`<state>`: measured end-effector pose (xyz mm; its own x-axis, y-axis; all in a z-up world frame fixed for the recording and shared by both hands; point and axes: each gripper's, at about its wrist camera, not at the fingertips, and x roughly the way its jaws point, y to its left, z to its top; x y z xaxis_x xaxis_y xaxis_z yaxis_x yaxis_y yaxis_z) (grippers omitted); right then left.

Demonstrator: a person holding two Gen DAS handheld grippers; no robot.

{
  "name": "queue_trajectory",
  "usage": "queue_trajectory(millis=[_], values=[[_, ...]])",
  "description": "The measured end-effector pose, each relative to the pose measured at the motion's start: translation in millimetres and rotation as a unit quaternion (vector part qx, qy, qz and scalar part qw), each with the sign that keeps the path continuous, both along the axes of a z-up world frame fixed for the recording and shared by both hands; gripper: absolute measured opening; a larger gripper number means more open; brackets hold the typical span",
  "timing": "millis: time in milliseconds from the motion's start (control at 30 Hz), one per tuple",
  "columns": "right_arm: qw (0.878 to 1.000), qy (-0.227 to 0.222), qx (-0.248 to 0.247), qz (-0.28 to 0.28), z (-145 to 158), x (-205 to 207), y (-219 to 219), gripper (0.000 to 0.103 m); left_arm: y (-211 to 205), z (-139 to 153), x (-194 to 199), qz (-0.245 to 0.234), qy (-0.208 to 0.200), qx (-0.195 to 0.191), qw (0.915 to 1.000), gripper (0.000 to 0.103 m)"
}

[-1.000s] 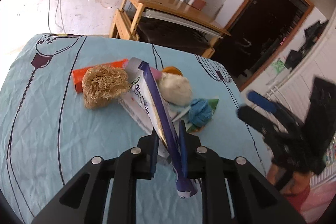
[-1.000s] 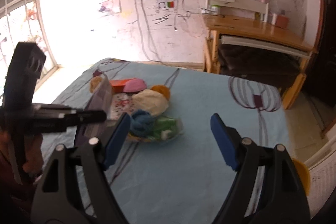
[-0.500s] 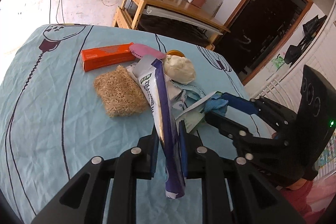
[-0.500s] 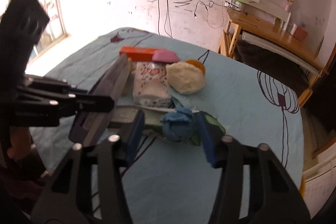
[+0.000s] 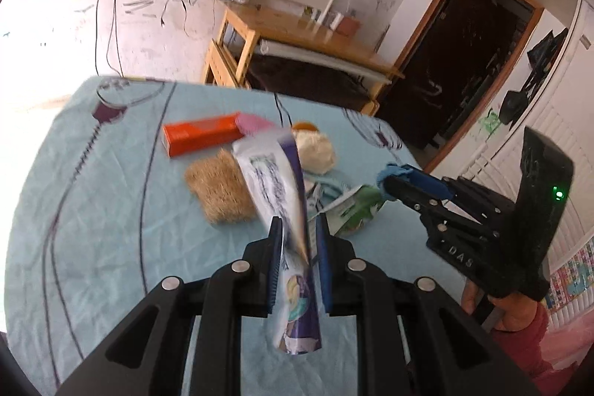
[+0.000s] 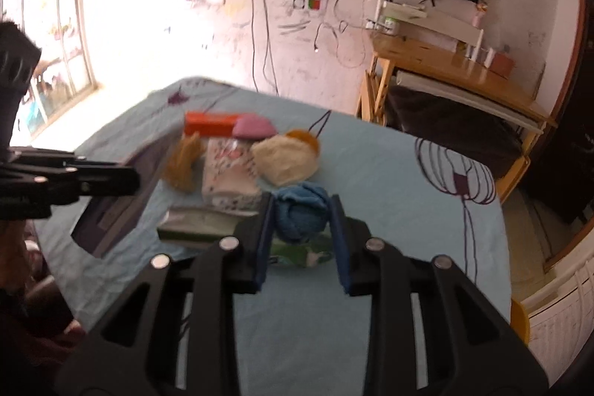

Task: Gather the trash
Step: 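Carry both items to the yellow bin and release them from both grippers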

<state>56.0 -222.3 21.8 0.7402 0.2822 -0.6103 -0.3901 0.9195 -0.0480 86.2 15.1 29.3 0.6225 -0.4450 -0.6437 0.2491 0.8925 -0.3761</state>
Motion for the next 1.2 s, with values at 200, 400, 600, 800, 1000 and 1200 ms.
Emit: queue_trajectory(millis=[200, 400, 600, 800, 1000, 1200], values=[[0.999, 0.003, 0.033, -0.024, 2, 2, -30, 0.028, -5, 9, -3, -0.003, -0.007, 0.033, 0.9994, 0.013], [0.999, 0.0, 0.046, -0.03, -1, -2, -49, 0.028, -30, -8, -7, -0.026, 0.01, 0.131, 0.991, 0.014], [0.997, -0.009, 0.062, -0.037, -1, -3, -67, 0.028, -47, -22, -8, -0.035, 0.028, 0.187, 0.9813, 0.054], [0.993, -0.02, 0.095, -0.067, 1, -1, -108, 0.028, -41, -35, -1, 0.001, 0.051, 0.193, 0.9798, 0.061], [0.985, -0.035, 0.119, -0.122, 10, 3, -162, 0.028, -40, -44, 9, 0.012, 0.059, 0.192, 0.9795, 0.025], [0.972, -0.034, 0.131, -0.193, 7, 2, -219, 0.028, -28, -21, -2, 0.036, 0.029, 0.177, 0.9832, 0.024]])
